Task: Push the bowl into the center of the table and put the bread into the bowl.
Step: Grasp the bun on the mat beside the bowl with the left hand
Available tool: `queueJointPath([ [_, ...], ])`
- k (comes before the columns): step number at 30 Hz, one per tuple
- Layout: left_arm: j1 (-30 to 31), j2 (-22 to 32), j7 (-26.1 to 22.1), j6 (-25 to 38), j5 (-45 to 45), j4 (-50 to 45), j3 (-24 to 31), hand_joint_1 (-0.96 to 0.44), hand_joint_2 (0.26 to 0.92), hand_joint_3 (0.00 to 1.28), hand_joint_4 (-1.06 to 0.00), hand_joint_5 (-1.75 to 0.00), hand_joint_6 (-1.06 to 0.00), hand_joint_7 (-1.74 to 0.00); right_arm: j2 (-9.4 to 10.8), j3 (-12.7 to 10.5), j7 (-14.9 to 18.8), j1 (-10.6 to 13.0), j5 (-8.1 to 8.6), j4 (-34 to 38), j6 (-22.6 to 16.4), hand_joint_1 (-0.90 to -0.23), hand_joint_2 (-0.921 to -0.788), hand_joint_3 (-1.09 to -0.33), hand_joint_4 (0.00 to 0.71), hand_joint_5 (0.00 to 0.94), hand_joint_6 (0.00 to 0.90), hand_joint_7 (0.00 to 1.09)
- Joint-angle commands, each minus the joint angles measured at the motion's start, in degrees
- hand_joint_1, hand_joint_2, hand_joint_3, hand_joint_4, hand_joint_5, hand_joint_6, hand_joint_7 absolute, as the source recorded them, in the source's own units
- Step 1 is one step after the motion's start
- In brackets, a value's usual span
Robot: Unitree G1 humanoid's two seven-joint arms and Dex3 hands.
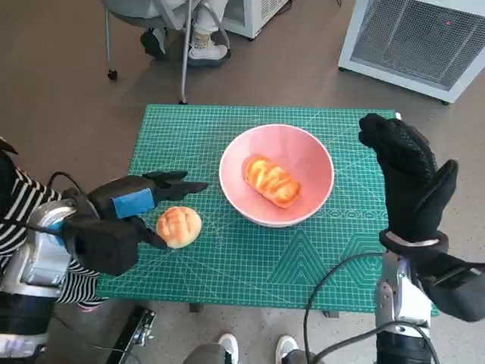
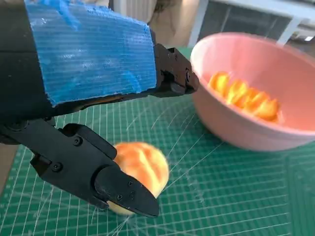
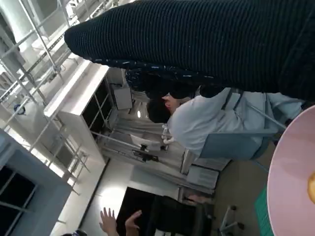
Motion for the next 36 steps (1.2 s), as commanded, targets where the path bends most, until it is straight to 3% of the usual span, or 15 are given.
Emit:
queueJointPath([
  [1,-1.28,-0.98,0.46,-0.76,1.79,2.87,-1.85,-0.3,0.758,0.01,-0.14,0.0,-0.29,0.0,-0.53,-0.29,0.49,1.3,0.2,-0.19,0.83,-0.665,-0.921,-0.729,0.181,0.0,0.116,0.39],
  [10,-3.53,-2.65,2.54,0.24,7.23,9.78,-5.61,-0.15,0.763,0.01,-0.21,-0.02,-0.35,-0.03,-0.39,-0.54,0.11,1.75,0.09,-1.03,1.05,-0.665,-0.921,-0.73,0.18,0.0,0.109,0.39],
  [15,-3.49,-2.56,3.91,2.24,10.29,9.33,-6.49,-0.03,0.78,0.01,-0.36,-0.04,-0.47,-0.06,-0.32,-0.57,-0.03,1.8,-0.12,-1.09,1.05,-0.666,-0.921,-0.731,0.18,0.0,0.108,0.39],
  [22,-2.97,-2.68,5.81,4.26,12.08,8.28,-6.69,0.1,0.855,0.04,-0.66,-0.12,-0.67,-0.15,-0.15,-0.52,-0.2,1.82,-0.19,-1.22,1.25,-0.666,-0.921,-0.731,0.18,0.0,0.108,0.39],
  [24,-2.74,-2.6,6.44,4.28,12.19,8.04,-6.61,0.12,0.88,0.03,-0.71,-0.25,-0.65,-0.36,-0.11,-0.46,-0.25,1.87,-0.26,-1.31,1.3,-0.666,-0.921,-0.731,0.18,0.0,0.107,0.39],
  [26,-2.61,-2.46,7.13,3.83,12.11,8.01,-6.53,0.06,0.9,0.09,-0.68,-0.72,-0.56,-0.82,-0.12,-0.44,-0.1,1.77,-0.17,-1.08,1.26,-0.666,-0.921,-0.732,0.179,0.0,0.107,0.39],
  [28,-2.59,-2.34,7.78,3.38,12.03,8.08,-6.5,0.03,0.912,0.13,-0.66,-1.02,-0.5,-1.11,-0.11,-0.43,-0.04,1.66,-0.22,-0.79,1.11,-0.666,-0.921,-0.732,0.179,0.0,0.107,0.39],
  [32,-2.43,-2.01,8.96,2.38,11.49,7.57,-6.01,0.01,0.918,0.14,-0.66,-1.19,-0.5,-1.21,-0.12,-0.41,0.02,1.51,-0.39,-0.4,0.86,-0.666,-0.921,-0.732,0.18,0.0,0.107,0.39],
  [36,-2.54,-1.63,9.45,1.45,10.02,6.12,-4.68,0.0,0.92,0.12,-0.67,-1.24,-0.52,-1.2,-0.2,-0.36,0.05,1.33,-0.44,-0.37,0.96,-0.666,-0.921,-0.731,0.18,0.0,0.107,0.39],
])
